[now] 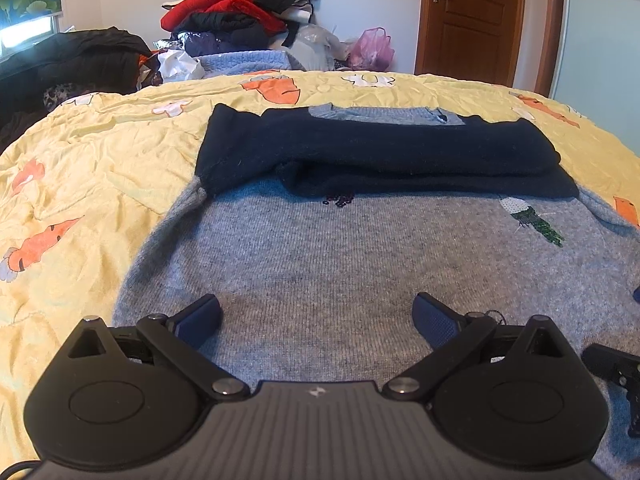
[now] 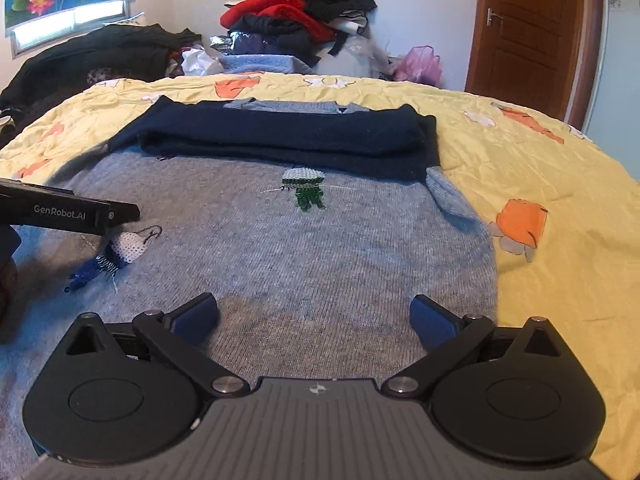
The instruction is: Fold small clothes
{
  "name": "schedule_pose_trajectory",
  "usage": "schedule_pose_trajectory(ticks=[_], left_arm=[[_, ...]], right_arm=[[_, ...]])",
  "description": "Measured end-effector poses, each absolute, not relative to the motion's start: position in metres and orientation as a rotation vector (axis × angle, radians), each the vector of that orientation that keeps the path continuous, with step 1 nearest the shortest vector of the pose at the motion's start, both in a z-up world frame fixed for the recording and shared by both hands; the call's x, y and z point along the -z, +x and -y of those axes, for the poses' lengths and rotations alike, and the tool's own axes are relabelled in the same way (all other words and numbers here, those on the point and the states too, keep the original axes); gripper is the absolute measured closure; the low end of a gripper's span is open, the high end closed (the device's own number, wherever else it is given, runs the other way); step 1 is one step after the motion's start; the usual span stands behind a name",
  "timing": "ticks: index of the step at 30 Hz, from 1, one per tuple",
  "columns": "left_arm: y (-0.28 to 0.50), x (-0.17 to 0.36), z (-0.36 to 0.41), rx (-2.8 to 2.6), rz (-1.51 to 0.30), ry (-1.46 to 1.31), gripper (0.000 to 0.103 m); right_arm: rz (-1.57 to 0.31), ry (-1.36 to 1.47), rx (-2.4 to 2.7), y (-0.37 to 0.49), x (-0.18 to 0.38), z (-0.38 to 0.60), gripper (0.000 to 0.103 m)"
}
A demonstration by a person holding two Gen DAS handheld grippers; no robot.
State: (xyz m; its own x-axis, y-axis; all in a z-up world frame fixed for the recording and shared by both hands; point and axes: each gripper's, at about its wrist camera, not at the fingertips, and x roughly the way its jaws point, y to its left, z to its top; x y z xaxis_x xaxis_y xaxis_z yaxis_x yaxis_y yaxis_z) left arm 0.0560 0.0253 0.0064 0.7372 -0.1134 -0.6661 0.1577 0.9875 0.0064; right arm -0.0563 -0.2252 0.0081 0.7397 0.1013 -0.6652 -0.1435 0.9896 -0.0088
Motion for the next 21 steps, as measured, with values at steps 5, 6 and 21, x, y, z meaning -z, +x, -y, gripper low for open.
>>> schedule_pose_trajectory(ticks=[5, 6, 21], left_arm=[[0.055, -0.007, -0.025, 0.144, -0.727, 0.064, 0.0], [0.055, -0.007, -0.025, 0.143, -0.728, 0.065, 0.0], [0.022, -0.007, -0.032, 0.131, -0.726, 0.038, 0.0]], right_arm=[[-0.726, -0.054, -0.135, -0.051, -0.008, 0.225, 0.0], [-0.727, -0.054, -0.135, -0.051, -0.008, 0.224, 0.0], [-0.726, -0.054, -0.135, -0.05, -0.008, 0.224, 0.0]])
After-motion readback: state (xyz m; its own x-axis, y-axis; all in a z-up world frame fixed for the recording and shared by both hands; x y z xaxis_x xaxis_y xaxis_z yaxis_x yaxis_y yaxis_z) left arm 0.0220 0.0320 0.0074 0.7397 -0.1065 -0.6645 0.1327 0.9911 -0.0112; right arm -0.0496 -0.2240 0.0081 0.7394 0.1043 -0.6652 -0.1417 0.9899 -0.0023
